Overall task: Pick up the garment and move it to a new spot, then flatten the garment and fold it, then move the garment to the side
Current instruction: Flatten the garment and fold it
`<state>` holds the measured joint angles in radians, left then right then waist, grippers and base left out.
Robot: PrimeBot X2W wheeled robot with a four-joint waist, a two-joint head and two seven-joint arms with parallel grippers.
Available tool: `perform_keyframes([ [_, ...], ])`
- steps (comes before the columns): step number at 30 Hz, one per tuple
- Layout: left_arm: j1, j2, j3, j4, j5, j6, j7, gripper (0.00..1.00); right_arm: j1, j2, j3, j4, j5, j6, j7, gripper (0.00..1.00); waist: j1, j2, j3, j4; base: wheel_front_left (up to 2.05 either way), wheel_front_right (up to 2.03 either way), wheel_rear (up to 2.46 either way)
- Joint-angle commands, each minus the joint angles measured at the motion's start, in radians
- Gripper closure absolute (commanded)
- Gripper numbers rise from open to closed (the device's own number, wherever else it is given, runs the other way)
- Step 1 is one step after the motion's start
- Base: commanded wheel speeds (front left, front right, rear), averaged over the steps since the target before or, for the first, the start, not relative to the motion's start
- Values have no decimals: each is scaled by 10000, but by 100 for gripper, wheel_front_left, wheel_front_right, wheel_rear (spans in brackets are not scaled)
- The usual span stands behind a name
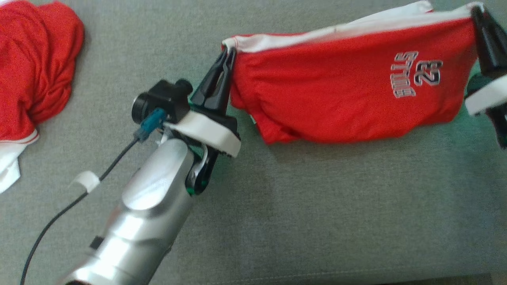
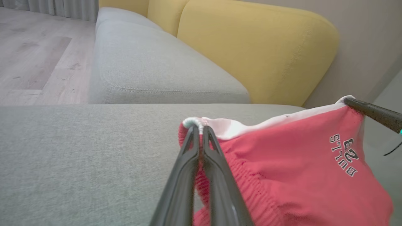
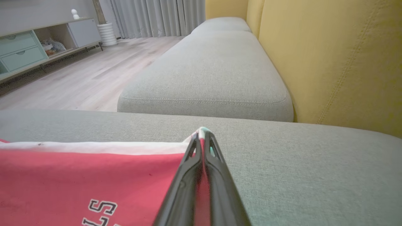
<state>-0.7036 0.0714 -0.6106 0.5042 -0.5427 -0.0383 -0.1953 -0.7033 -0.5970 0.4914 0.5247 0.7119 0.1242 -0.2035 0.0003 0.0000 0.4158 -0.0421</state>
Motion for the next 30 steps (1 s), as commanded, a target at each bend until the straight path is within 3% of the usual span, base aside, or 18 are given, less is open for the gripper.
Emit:
perform_keyframes([
  [1,-379,29,321,-118,92,77,-67,100,-99,-316,230,29,105,65,-141,100,-3,0,314,145,0,0,0],
  [6,-872,-114,126,621,205,215,-350,100,-1109,-277,1285,1264,629,65,-441,100,-3,0,613,368,0,0,0],
  [7,-908,-132,120,691,191,208,-425,100,-1213,-249,1457,1452,764,65,-475,89,-3,0,629,397,0,0,0],
  [8,-922,-148,127,754,153,186,-490,100,-1303,-232,1606,1616,887,65,-506,67,-3,0,635,420,0,0,0],
  [9,-925,-161,142,804,120,183,-543,78,-1357,-203,1719,1760,1047,65,-530,25,-3,0,627,442,0,0,0],
  [10,-915,-172,129,841,110,170,-582,24,-1389,-188,1836,1874,1170,65,-548,0,-3,0,603,457,0,0,0],
  [11,-903,-180,107,859,152,197,-612,0,-1408,-183,1920,1970,1268,65,-562,0,-3,0,565,461,0,0,0],
  [19,66,-177,652,-730,1514,1060,-661,0,-636,13,1641,1992,1605,65,-579,0,-3,0,-60,352,0,0,0],
  [23,1294,-119,1044,-2030,2520,1635,-662,0,-70,237,1927,2623,1888,65,-580,0,-3,0,-452,455,0,0,0],
  [30,3634,-176,1397,-3749,2956,2029,-663,0,322,584,2426,3967,2709,65,-268,0,-3,0,-977,1023,0,0,0],
])
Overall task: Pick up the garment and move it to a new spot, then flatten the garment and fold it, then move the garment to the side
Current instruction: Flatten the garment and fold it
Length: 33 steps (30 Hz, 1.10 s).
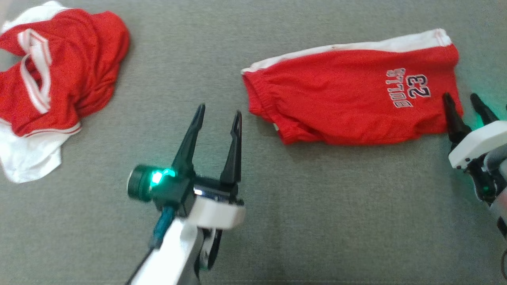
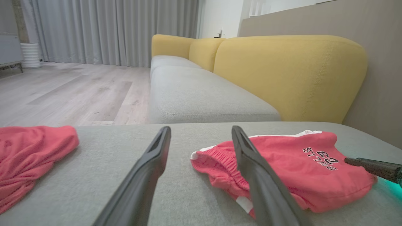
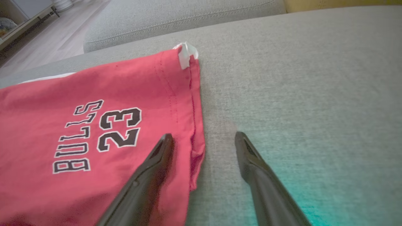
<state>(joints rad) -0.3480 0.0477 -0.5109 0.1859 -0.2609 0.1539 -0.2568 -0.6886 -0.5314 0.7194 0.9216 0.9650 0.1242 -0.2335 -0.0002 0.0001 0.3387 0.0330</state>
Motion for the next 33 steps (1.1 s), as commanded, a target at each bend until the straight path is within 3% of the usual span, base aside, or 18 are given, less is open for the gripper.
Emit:
perform_keyframes([
  [1,330,55,410,-790,205,177,-48,0,217,-41,200,119,304,65,86,0,2,-1,-268,371,0,0,0],
  [2,766,45,424,-1201,293,297,-48,0,270,-11,306,326,520,65,166,57,2,-1,-384,540,0,0,0],
  [3,940,41,415,-1382,331,342,-48,0,289,-6,341,422,621,65,167,100,2,-1,-445,615,0,0,0],
  [10,1518,31,386,-1886,533,429,-48,0,395,-68,10,825,1411,65,-94,100,2,-1,-912,701,0,0,0],
  [23,2163,48,1011,-1929,639,63,-49,0,1268,-1075,-59,755,2028,65,-194,100,2,-1,-1761,-150,0,0,0],
  [33,2259,33,1116,-1769,616,-161,-49,0,-10,-870,-192,-720,491,65,-279,100,2,-1,-1987,134,0,0,0],
])
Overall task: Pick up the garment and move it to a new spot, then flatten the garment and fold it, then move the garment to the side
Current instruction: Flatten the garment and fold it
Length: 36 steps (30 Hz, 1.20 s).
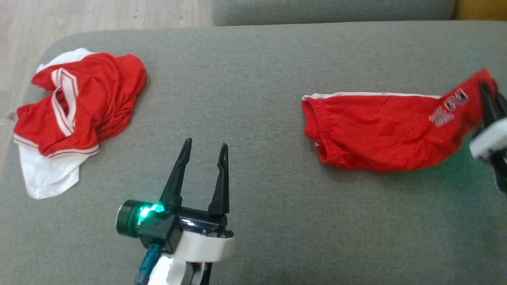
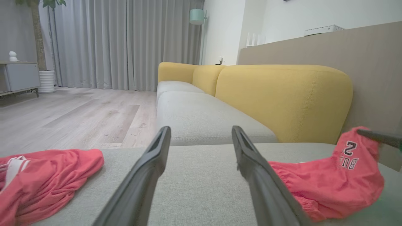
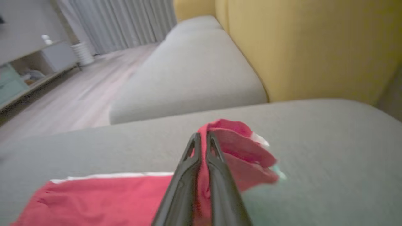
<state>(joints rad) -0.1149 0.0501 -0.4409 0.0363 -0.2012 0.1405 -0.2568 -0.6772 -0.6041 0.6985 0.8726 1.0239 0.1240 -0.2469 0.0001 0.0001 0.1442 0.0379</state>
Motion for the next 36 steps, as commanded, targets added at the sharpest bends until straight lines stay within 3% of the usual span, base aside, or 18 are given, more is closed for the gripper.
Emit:
perform_keyframes([
  [1,-49,7,434,-262,20,-35,-49,0,-234,-29,27,-480,-331,67,-145,100,-1,-1,-62,161,0,0,0],
  [5,51,5,539,-222,20,-57,-49,0,-419,618,306,-1507,-1172,67,-147,100,-1,-1,-114,439,0,0,0],
  [12,163,3,614,-216,-35,-66,-49,0,345,1801,1951,-2555,-2239,67,473,100,-1,-1,-92,807,0,0,0],
  [13,177,3,620,-222,-42,-57,-49,0,531,1914,2073,-2614,-2249,67,580,75,-1,-1,-85,826,0,0,0],
  [14,188,3,624,-227,-51,-50,-49,0,699,1999,2088,-2648,-2235,67,598,7,-1,-1,-85,839,0,0,0],
  [15,200,3,634,-227,-60,-40,-49,0,821,2051,1969,-2637,-2244,67,518,0,-1,-1,-96,840,0,0,0],
  [22,442,2,871,-237,-29,13,-49,0,1496,1788,552,-3175,-2893,67,-100,0,-1,-1,-506,504,0,0,0],
  [27,912,2,1250,-138,-33,-9,-49,0,2863,1724,-1709,-4380,-4112,67,-143,0,-1,-1,-1252,-63,0,0,0],
  [32,1459,2,1626,-31,-71,-15,-49,0,4933,2415,-4062,-5542,-5474,67,-146,0,-1,-1,-1847,-422,0,0,0],
  [36,1927,1,1853,202,-91,-21,-49,0,6334,3213,-5059,-6224,-6316,67,-147,0,-1,-1,-2224,-541,0,0,0],
])
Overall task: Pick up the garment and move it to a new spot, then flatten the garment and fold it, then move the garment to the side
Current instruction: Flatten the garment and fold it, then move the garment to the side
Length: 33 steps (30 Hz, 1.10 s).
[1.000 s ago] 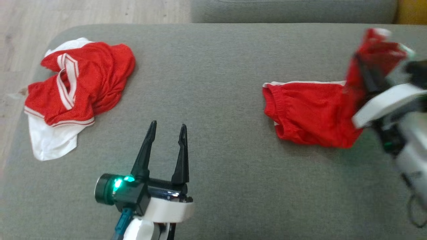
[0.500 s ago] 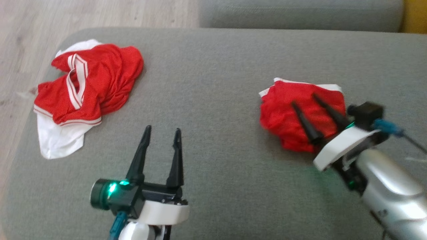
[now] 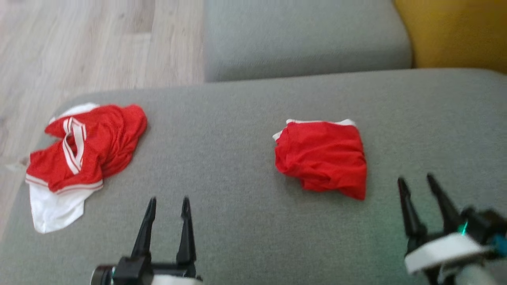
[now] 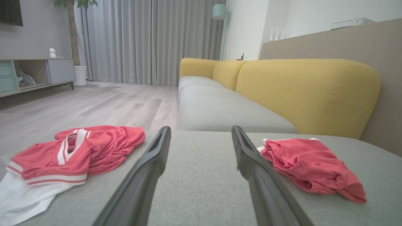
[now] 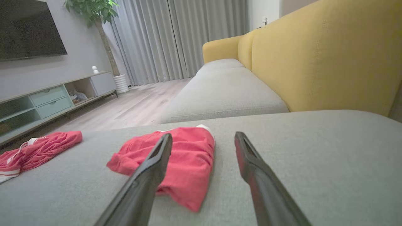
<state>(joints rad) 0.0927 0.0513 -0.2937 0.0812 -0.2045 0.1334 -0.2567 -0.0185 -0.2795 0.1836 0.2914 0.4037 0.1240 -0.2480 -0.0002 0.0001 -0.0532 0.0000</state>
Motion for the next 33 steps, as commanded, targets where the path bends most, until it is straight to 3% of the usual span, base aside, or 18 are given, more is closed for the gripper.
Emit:
perform_keyframes([
  [1,-23,-10,435,-201,-77,45,-51,0,38,160,-35,-537,-244,67,-136,0,2,-1,-336,-191,0,0,0],
  [9,644,-10,712,213,-34,149,-51,0,1064,867,-377,-914,-918,67,-136,0,2,-1,-622,-303,0,0,0],
  [24,617,-10,856,327,205,273,-51,0,1151,908,-338,-719,-1056,67,-137,0,2,-1,-589,-189,0,0,0],
  [33,365,-10,711,63,315,364,-51,0,466,974,-525,429,-553,67,-137,0,2,-1,133,36,0,0,0],
])
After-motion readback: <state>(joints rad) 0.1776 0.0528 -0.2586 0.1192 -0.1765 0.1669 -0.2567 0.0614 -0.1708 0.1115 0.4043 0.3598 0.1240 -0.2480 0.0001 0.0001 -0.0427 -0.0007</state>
